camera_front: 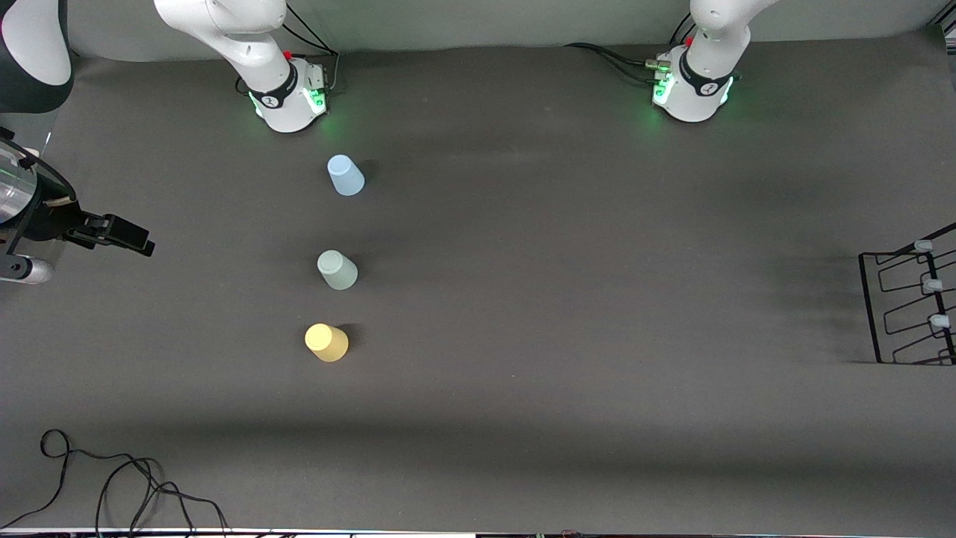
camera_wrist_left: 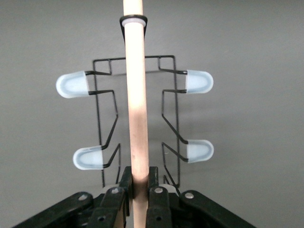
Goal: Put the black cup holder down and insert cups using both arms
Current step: 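Grasp the black wire rack by its wooden handle with the left gripper, then carry the rack to the table middle with the left gripper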
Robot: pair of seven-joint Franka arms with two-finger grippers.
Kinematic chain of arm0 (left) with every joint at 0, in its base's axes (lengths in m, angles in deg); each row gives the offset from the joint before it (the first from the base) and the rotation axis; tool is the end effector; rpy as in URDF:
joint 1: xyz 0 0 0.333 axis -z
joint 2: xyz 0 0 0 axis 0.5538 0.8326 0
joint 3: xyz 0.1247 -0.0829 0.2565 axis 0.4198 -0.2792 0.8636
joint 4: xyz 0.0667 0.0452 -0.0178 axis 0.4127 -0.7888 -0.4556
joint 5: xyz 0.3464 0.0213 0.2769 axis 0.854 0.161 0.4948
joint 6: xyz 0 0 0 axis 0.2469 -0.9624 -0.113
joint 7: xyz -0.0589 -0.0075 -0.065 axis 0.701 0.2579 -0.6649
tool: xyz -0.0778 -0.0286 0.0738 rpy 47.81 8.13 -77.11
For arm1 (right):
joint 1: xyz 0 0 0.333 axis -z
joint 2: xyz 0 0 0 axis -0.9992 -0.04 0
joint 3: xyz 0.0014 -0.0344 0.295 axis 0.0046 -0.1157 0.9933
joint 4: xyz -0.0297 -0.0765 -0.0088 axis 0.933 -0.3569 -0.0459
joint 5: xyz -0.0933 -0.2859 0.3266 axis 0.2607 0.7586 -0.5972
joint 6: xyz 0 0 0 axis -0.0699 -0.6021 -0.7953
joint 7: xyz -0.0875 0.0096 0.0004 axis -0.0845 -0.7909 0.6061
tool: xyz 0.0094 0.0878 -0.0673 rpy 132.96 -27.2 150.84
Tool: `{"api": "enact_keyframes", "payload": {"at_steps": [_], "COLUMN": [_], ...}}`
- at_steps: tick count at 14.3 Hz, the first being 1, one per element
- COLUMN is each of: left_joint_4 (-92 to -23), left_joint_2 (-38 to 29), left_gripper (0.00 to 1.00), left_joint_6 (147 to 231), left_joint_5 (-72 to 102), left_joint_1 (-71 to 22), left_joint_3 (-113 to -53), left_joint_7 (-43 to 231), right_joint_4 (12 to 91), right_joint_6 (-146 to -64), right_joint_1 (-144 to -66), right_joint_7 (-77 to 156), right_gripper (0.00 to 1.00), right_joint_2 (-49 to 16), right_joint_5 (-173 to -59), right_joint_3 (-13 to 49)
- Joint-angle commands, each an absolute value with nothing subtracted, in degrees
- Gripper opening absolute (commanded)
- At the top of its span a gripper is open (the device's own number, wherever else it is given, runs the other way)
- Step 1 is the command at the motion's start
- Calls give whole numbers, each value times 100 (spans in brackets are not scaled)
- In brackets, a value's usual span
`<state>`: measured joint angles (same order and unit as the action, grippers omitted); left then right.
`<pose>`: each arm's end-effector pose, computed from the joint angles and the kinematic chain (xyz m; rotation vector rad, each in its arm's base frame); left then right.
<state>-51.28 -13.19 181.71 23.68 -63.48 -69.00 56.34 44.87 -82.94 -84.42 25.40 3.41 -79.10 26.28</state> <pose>0.6215 0.3001 0.4051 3.1059 -0.1520 0.0061 0.6251 -0.0050 0.5528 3.1269 -0.2659 -0.0562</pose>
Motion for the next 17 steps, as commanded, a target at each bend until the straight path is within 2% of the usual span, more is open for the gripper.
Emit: {"api": "enact_keyframes", "payload": {"at_steps": [1, 4, 10, 13, 17], "left_joint_4": [-4834, -4728, -4710, -4649, -4017], "left_joint_2": [-1620, -1770, -1771, -1499, -718], "left_gripper": [0, 0, 0, 0, 0], "left_joint_6": [17472, 17075, 17206, 17679, 17909], "left_joint_5": [2361, 2362, 2396, 2423, 2406], "left_joint_1": [-5677, -4685, -2172, -967, 228], "left_joint_3": [-6842, -6851, -6851, -6851, -6851], "left_joint_7": [6437, 7710, 10996, 12536, 13856], "right_joint_4": [4370, 4370, 4379, 4379, 4388], "right_joint_6": [-8199, -8199, -8190, -8190, -8190], "right_joint_1": [-8481, -8481, -8472, -8472, -8472], "right_joint_7": [2422, 2430, 2439, 2439, 2430], "right_gripper": [100, 100, 100, 100, 100], "right_joint_2": [305, 305, 322, 322, 331], "right_joint_5": [-8014, -8015, -8006, -8006, -8006], "right_joint_3": [2600, 2609, 2591, 2591, 2591]}}
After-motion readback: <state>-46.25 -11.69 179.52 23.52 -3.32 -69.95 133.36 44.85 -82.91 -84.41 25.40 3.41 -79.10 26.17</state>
